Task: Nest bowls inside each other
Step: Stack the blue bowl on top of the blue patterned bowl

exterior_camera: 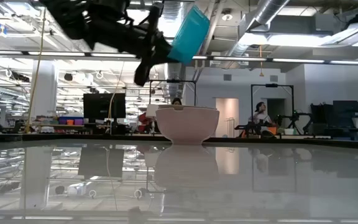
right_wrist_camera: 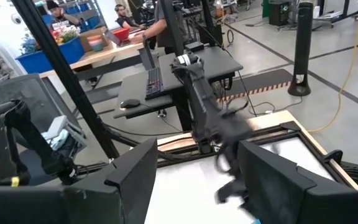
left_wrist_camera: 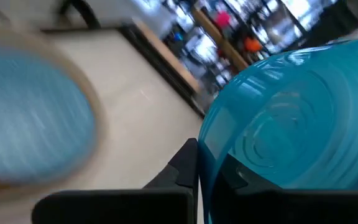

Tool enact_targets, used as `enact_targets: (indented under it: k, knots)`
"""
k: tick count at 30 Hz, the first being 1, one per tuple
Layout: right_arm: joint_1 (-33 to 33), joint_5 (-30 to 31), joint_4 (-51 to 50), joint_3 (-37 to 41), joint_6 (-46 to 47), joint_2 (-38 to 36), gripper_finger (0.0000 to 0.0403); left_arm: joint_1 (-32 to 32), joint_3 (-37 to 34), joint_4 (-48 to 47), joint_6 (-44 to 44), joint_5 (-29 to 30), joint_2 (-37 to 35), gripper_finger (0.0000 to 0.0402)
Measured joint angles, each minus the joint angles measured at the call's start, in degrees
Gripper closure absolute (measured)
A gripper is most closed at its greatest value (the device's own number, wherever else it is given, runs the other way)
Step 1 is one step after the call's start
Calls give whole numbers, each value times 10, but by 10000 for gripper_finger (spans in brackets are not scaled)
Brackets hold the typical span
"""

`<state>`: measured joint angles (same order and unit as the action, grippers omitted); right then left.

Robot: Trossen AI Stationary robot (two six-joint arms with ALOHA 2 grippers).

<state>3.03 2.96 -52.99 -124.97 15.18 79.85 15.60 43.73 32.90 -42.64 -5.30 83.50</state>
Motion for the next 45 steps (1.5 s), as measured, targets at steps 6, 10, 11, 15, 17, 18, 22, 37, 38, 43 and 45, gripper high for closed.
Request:
enact_targets:
  k: [6, 10, 11, 15, 17, 18, 22, 37, 38, 43, 45]
  knots:
    - [0, 0, -5, 0, 0, 0, 143, 98, 142, -173, 74, -18, 12, 401]
    - [0, 0, -20, 0, -2, 0, 143, 129, 265, -333, 136, -73, 71, 401]
    - [0, 0, -27, 0, -2, 0, 143, 132, 301, -371, 153, -82, 92, 401]
    - [0, 0, -39, 0, -2, 0, 143, 134, 448, -544, 231, -94, 186, 401]
    - [3, 0, -38, 0, 3, 0, 143, 134, 519, -626, 266, -95, 237, 401]
    - [4, 1, -39, 0, 4, -2, 143, 134, 551, -661, 281, -94, 260, 401]
    - [13, 1, -40, 0, 10, -9, 143, 140, 664, -796, 339, -66, 336, 401]
    - [74, 62, -42, 0, 19, -20, 143, 163, 768, -924, 421, 20, 433, 401]
    - [76, 63, -42, 0, 19, -20, 143, 163, 765, -924, 425, 26, 433, 401]
    - [79, 67, -42, 0, 19, -20, 143, 165, 761, -930, 429, 22, 433, 401]
    - [79, 68, -42, 0, 19, -20, 143, 165, 761, -922, 433, 17, 433, 401]
